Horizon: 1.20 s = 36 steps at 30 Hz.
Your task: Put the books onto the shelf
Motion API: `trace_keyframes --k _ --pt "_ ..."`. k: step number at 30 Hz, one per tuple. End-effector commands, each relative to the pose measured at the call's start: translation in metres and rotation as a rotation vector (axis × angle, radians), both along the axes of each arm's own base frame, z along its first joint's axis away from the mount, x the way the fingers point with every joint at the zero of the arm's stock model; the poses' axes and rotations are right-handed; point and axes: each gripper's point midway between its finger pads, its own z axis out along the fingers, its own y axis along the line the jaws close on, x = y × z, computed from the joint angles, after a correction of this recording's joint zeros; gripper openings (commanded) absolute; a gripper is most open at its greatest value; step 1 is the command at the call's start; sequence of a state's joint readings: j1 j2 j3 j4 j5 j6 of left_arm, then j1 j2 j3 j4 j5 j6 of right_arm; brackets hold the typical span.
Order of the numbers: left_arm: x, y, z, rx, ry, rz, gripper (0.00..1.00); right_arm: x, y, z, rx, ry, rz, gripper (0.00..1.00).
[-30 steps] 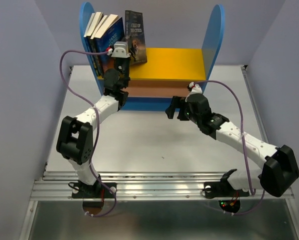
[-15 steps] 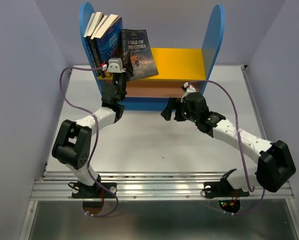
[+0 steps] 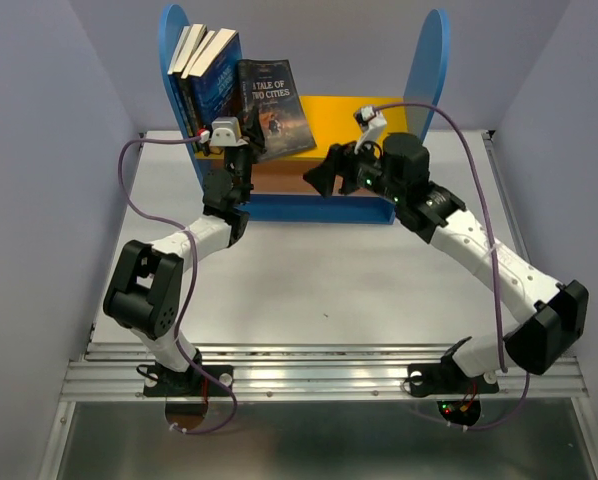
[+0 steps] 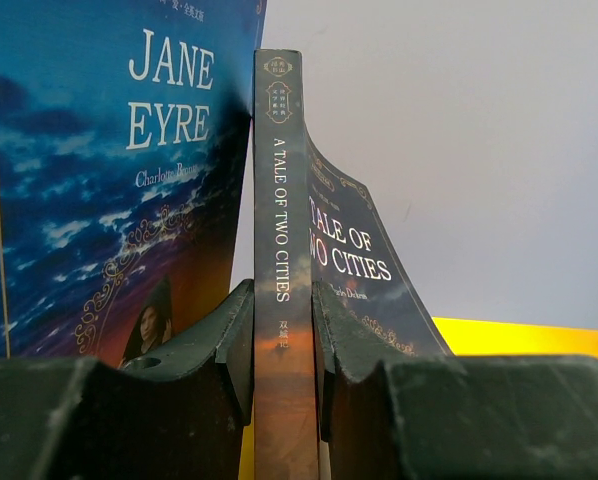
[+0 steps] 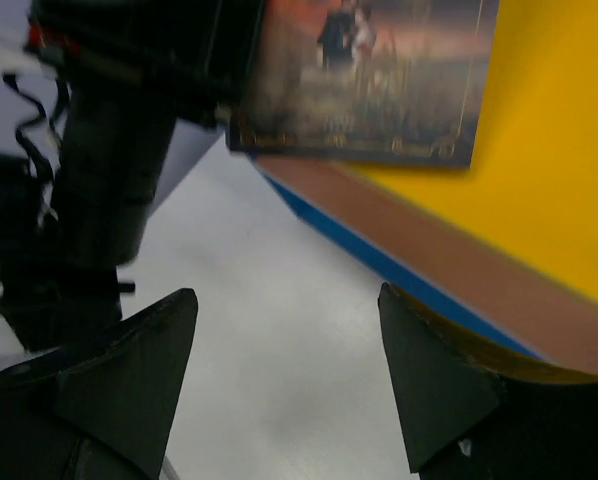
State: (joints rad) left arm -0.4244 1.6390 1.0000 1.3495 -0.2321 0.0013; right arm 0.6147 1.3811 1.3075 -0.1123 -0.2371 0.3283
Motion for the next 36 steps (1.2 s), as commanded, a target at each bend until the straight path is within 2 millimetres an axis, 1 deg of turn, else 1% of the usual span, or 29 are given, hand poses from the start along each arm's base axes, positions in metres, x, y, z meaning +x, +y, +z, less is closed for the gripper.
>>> trace_keyframes --k 1,2,3,4,5,6,7,10,14,15,16,17,19,20,22,23,24,26,27,28,30,31,32,33,34,35,36 --pt "-0.128 0.052 0.135 -0.302 -0.693 -0.008 0.0 0.053 -0.005 0.027 -0.007 -0.028 -0.195 0.69" --pt "-0.129 0.052 0.137 -0.304 -0.697 -0.009 0.0 0.068 -0.013 0.041 0.003 -0.03 -0.234 0.66" --pt "-0.13 0.052 0.14 -0.307 -0.704 -0.009 0.0 0.086 -0.01 0.024 -0.019 0.009 -0.247 0.62" --pt "-0.132 0.051 0.142 -0.309 -0.711 -0.01 0.0 0.096 -0.012 0.021 -0.015 0.034 -0.258 0.54" --pt "-0.132 0.05 0.143 -0.308 -0.712 -0.009 0.0 0.1 -0.011 0.016 -0.03 0.055 -0.234 0.51" --pt "-0.133 0.05 0.146 -0.309 -0.718 -0.01 0.0 0.112 -0.009 0.02 -0.037 0.044 -0.229 0.48" --pt "-0.131 0.049 0.147 -0.305 -0.713 -0.008 0.0 0.113 -0.01 0.015 -0.073 0.042 -0.222 0.43" --pt "-0.13 0.049 0.15 -0.301 -0.718 -0.002 0.0 0.111 -0.006 0.012 -0.127 0.004 -0.166 0.39" --pt "-0.129 0.047 0.151 -0.295 -0.72 -0.005 0.0 0.107 -0.008 -0.004 -0.212 0.002 -0.119 0.34" --pt "-0.129 0.046 0.151 -0.294 -0.721 -0.006 0.0 0.106 -0.006 -0.006 -0.218 0.005 -0.105 0.34" --pt "-0.128 0.047 0.152 -0.295 -0.722 -0.005 0.0 0.105 -0.004 -0.009 -0.222 0.012 -0.088 0.31" --pt "-0.127 0.047 0.151 -0.295 -0.717 -0.004 0.0 0.102 0.001 -0.016 -0.239 0.017 -0.042 0.31" --pt "-0.127 0.046 0.152 -0.297 -0.717 -0.006 0.0 0.103 0.004 -0.021 -0.257 0.023 -0.016 0.27" --pt "-0.128 0.046 0.153 -0.299 -0.719 -0.013 0.0 0.104 0.008 -0.029 -0.263 0.043 0.005 0.27" --pt "-0.129 0.045 0.155 -0.3 -0.722 -0.024 0.0 0.105 0.013 -0.035 -0.274 0.046 0.04 0.24" --pt "-0.132 0.043 0.157 -0.298 -0.729 -0.042 0.0 0.103 0.017 -0.039 -0.269 0.059 0.062 0.24" --pt "-0.132 0.042 0.157 -0.288 -0.729 -0.046 0.0 0.109 0.021 -0.044 -0.272 0.069 0.064 0.23" --pt "-0.138 0.037 0.16 -0.296 -0.737 -0.1 0.0 0.114 0.025 -0.049 -0.268 0.08 0.068 0.22" --pt "-0.14 0.036 0.16 -0.298 -0.737 -0.114 0.0 0.117 0.027 -0.049 -0.265 0.079 0.067 0.22" --pt "-0.142 0.036 0.159 -0.302 -0.733 -0.128 0.0 0.125 0.032 -0.05 -0.255 0.078 0.064 0.2" --pt "-0.144 0.033 0.157 -0.303 -0.729 -0.154 0.0 0.132 0.038 -0.05 -0.243 0.072 0.068 0.2" --pt "-0.143 0.032 0.154 -0.301 -0.72 -0.163 0.0 0.138 0.043 -0.05 -0.232 0.068 0.076 0.2" --pt "-0.145 0.029 0.155 -0.296 -0.722 -0.18 0.0 0.137 0.052 -0.051 -0.225 0.064 0.09 0.2" --pt "-0.145 0.027 0.154 -0.296 -0.718 -0.198 0.0 0.14 0.055 -0.051 -0.22 0.06 0.094 0.2" --pt "-0.145 0.024 0.154 -0.29 -0.718 -0.212 0.0 0.14 0.062 -0.053 -0.215 0.061 0.108 0.19" --pt "-0.143 0.02 0.152 -0.278 -0.712 -0.226 0.0 0.142 0.072 -0.059 -0.209 0.068 0.12 0.19" --pt "-0.143 0.019 0.151 -0.282 -0.708 -0.236 0.0 0.145 0.075 -0.061 -0.206 0.069 0.124 0.19"
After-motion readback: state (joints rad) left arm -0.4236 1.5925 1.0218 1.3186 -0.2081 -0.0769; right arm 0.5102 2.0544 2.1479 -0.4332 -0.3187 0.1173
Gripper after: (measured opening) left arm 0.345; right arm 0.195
